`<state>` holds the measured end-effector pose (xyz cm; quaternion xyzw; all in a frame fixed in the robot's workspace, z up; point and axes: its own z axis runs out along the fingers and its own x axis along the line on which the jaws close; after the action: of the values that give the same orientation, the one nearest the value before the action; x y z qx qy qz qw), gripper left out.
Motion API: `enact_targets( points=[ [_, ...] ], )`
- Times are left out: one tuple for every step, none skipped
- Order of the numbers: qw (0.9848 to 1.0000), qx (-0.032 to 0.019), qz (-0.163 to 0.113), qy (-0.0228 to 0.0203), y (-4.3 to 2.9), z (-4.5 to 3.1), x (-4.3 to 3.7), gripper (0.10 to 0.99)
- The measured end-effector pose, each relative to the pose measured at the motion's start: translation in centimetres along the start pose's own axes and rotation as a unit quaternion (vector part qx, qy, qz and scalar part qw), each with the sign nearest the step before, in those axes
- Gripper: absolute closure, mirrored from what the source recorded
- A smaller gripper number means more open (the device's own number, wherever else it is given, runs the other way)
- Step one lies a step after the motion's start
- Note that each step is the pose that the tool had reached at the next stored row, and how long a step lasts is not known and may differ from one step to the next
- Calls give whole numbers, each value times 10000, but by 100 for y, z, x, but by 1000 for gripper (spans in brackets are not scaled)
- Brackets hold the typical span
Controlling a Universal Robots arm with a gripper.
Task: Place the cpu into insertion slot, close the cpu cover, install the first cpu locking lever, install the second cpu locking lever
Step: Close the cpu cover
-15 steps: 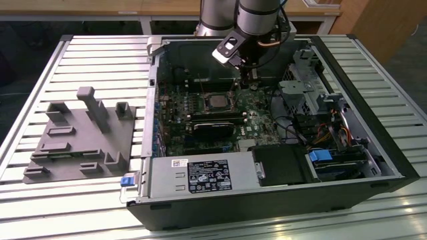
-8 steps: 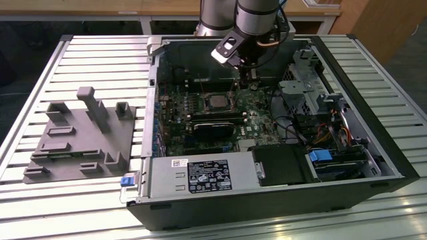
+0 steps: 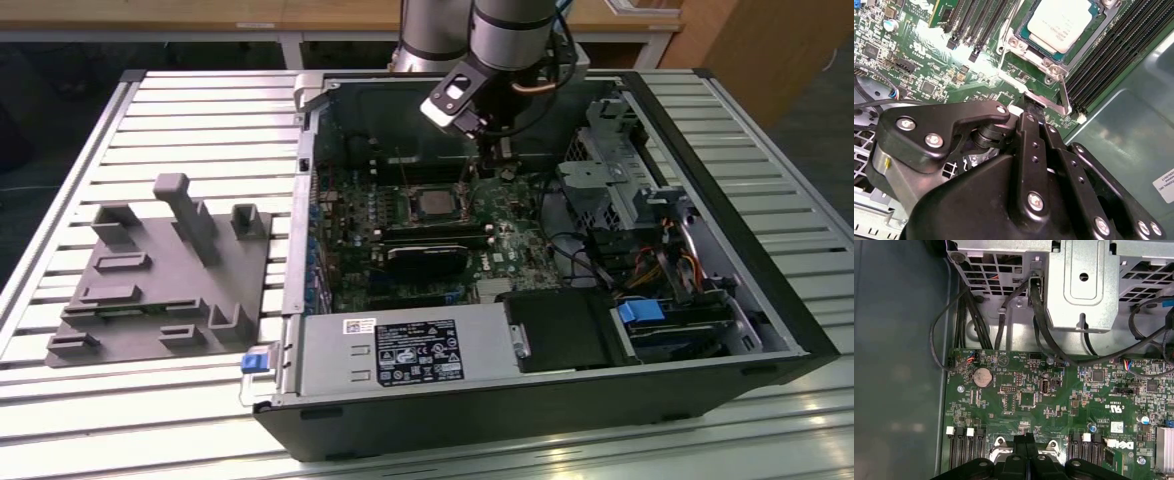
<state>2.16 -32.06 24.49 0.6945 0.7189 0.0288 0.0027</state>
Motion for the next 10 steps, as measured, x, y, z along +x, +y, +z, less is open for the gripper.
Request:
enact_targets(
  points=[
    [10000,0,0,0,-2,0,0,980],
    [10000,0,0,0,-3,0,0,980],
    [10000,0,0,0,-6,0,0,980],
    [10000,0,0,0,-8,0,0,980],
    [10000,0,0,0,-10,0,0,980],
    [10000,0,0,0,-12,-1,0,980],
    [10000,0,0,1,-14,-1,1,980],
    [10000,0,0,1,-16,-1,1,980],
    [10000,0,0,1,-18,-1,1,980],
    [10000,0,0,1,-20,-1,1,980]
  ],
)
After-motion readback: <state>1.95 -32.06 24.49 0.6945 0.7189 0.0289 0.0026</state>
